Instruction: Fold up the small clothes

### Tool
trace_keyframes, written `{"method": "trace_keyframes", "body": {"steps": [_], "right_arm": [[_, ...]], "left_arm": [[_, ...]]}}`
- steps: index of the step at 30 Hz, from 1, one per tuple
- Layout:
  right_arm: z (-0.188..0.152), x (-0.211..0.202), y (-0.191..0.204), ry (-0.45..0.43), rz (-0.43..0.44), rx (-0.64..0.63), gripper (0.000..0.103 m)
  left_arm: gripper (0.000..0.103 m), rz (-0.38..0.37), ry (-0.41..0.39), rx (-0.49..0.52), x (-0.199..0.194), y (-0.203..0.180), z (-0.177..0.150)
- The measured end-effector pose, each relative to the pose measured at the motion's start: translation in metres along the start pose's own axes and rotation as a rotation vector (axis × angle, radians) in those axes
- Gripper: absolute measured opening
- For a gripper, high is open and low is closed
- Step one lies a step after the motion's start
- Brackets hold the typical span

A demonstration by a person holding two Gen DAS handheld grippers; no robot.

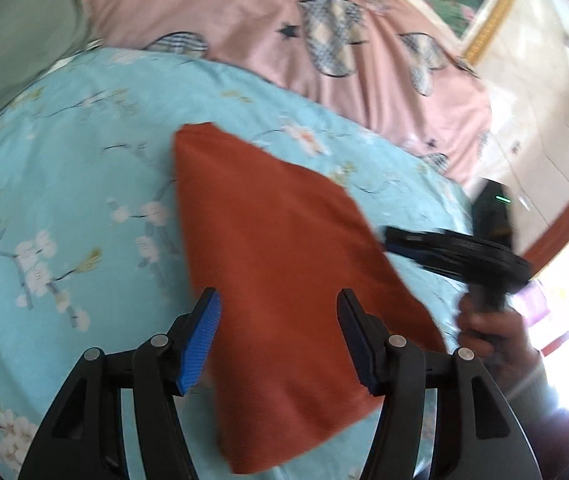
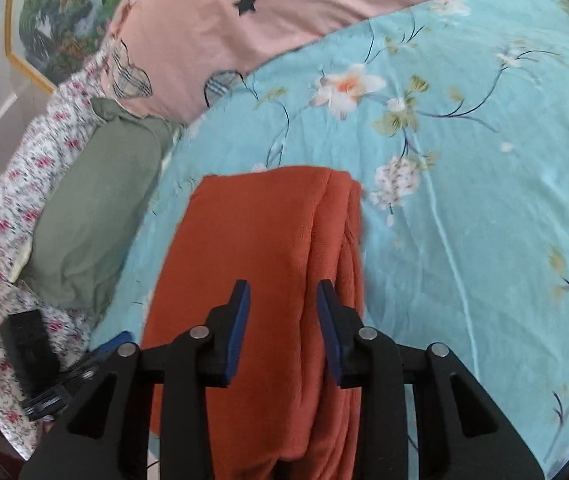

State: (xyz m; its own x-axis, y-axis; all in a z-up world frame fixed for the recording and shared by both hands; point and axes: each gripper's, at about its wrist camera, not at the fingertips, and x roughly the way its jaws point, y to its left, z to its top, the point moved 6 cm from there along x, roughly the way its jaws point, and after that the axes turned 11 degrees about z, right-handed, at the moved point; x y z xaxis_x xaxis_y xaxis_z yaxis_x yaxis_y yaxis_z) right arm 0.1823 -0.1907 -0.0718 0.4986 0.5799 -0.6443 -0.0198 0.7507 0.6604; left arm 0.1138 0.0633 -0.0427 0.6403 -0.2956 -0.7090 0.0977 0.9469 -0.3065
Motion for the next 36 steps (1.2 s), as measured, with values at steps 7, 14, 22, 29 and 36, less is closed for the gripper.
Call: {"method": "trace_keyframes", "body": {"steps": [7,14,22,29,36], "right_arm": [[-0.004,0.017,-0.014,0.019,0.0,0.064,0.031],[0.023,-0.02,0.035,-0.086,0.172,-0.033,0.011],[0.008,0.017,-0.027,0.033,-0.029,0.013,0.011],[0.001,0.022,-0.041,0.02,-0.083,0.034,0.011],[0.002,-0.023,0.024,-0.113,-0.029,-0.036,0.016]], "left_arm": [[0.06,-0.051,0.04,0.048,0.009,-0.021,-0.009],[0.06,-0.084,0.056,0.094,0.011,-0.031,-0.009],[0.06,-0.072,0.13,0.126,0.043,-0.031,-0.033],[0.06,-0.035,0.101,0.16,0.05,-0.034,-0.042],[0.06,-0.083,0.086,0.093,0.021,-0.03,-0.035]]}}
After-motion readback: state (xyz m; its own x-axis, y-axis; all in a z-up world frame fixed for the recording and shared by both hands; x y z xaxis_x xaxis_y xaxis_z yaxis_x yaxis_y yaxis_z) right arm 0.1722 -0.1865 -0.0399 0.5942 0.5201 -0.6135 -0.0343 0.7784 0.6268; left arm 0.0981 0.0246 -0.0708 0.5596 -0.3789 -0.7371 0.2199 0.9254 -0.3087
